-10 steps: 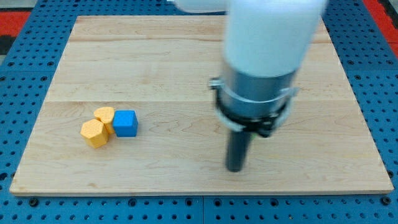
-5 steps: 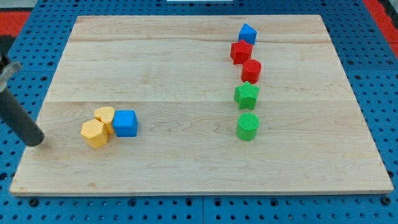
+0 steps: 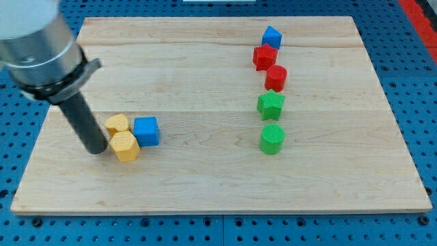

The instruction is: Push the yellow hexagon below the green circle

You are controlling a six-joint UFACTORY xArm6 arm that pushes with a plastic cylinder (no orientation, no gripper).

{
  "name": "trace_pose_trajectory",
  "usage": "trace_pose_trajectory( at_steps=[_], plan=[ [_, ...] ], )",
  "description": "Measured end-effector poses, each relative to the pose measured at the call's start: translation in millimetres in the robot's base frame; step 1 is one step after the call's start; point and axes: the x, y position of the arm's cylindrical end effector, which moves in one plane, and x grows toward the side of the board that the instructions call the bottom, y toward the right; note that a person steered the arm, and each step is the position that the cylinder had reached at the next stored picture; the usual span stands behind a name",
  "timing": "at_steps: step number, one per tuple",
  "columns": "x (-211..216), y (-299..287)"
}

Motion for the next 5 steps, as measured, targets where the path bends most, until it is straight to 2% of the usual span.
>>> trace_pose_trajectory(
  at_steps=[1, 3, 5],
  plan=[
    [-5.1, 27.3],
    [35.6, 89.8],
    [50.1, 137.8]
  ],
)
